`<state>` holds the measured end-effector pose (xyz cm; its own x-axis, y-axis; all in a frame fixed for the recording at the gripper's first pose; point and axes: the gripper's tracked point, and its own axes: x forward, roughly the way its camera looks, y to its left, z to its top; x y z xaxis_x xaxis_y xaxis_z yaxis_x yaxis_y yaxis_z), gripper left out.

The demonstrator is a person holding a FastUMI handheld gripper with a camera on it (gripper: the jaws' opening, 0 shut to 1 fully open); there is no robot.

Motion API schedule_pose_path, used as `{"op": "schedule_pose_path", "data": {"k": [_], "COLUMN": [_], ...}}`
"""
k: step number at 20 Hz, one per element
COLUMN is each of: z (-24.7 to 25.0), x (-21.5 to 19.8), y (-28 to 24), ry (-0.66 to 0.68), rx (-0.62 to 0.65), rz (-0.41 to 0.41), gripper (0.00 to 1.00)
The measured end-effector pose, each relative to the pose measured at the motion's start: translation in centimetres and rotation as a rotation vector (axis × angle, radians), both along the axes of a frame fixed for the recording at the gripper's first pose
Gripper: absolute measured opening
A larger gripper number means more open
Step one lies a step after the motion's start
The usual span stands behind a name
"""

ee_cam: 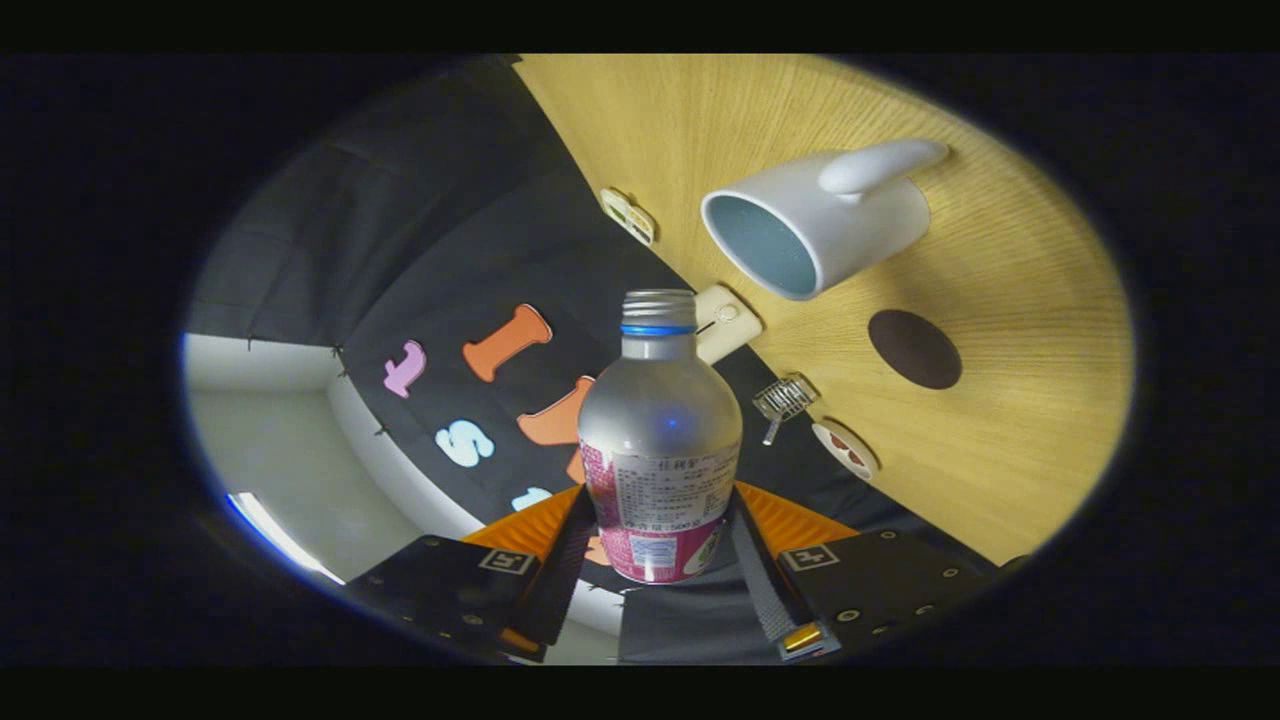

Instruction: Take the bottle from table, then pour the juice into the cup, finally place the bottle on the coaster

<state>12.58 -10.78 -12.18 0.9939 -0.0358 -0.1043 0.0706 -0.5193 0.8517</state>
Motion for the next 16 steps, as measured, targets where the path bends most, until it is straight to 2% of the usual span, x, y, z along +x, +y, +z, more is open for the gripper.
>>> {"op": "schedule_pose_path", "data": {"k": [6, 16], "z": [-1.1, 3.2], "x": [-0.5, -0.3], "y": [0.8, 1.6], "ry": [0.030, -0.073], "rx": [-0.330, -0.955], "rz": [0.089, 0.118], "gripper": [0.74, 0.74]}}
